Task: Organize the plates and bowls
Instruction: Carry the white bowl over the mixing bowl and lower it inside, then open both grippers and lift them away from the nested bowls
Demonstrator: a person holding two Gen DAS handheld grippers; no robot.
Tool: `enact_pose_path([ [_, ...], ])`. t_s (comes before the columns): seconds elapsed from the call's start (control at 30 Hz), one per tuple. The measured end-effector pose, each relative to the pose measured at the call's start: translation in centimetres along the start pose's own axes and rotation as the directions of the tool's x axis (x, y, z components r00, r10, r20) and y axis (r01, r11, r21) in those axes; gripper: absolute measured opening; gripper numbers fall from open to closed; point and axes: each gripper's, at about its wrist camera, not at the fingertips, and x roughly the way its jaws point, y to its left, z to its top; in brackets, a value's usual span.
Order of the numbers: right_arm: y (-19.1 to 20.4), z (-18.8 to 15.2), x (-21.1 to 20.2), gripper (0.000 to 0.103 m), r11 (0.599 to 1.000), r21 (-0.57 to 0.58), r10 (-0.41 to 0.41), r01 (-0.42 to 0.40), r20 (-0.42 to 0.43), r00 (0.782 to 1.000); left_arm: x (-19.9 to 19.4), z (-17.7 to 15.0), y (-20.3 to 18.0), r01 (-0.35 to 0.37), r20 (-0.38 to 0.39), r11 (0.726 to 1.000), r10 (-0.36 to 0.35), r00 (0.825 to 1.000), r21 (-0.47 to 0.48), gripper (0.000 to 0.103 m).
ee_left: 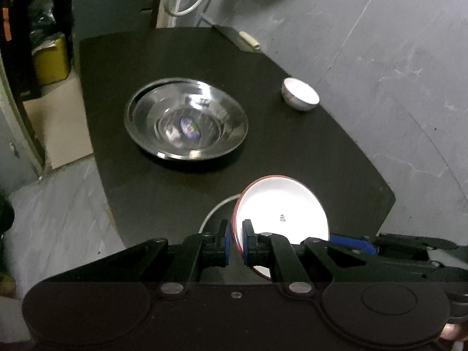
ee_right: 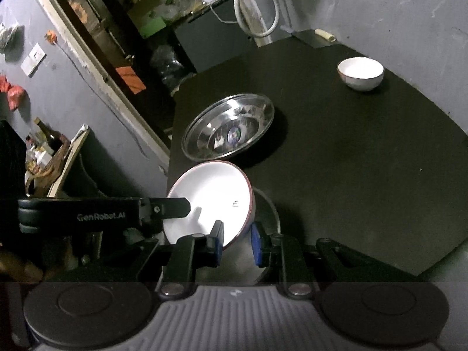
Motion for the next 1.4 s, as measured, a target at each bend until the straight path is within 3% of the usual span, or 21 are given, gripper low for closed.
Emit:
enact_pose_path([
  [0.73,0.1,-0.3,1.4,0.023,1.0,-0.031,-0.01,0.007,-0.109,0.994,0.9,-1.7,0.2,-0.031,-0.079,0.999,0.03,0.996,-0.015,0.009],
  [1.4,0.1,0.0,2.0,0.023,0.999,-0.033,-0.008,0.003,-0.133,0.991,1.5,-1.7,0.3,-0.035,-0.109,0.999,0.033,0.993,-0.015,0.013],
])
